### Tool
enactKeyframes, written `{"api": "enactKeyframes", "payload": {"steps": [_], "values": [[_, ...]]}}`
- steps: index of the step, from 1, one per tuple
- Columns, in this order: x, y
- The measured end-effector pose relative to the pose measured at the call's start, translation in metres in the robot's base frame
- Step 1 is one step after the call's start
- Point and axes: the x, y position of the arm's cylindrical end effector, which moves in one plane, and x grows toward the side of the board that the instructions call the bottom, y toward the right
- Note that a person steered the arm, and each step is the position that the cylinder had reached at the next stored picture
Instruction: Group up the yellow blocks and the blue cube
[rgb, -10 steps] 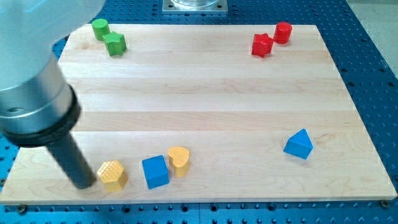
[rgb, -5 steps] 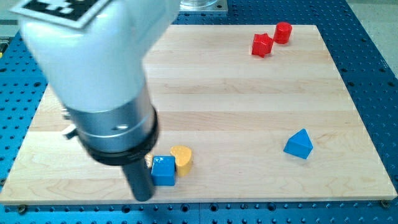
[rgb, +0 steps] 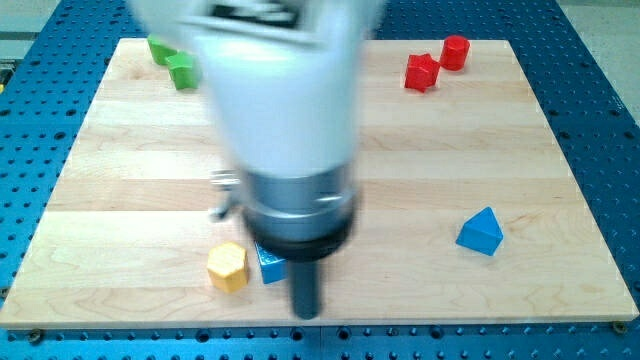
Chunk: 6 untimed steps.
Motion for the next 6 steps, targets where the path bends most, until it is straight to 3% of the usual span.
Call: {"api": "enactKeyframes", "payload": {"steps": [1, 4, 5, 6], "values": [[-0.035, 0.053], [-0.048, -0.025], [-0.093, 0.011], [-0.137, 0.109]]}}
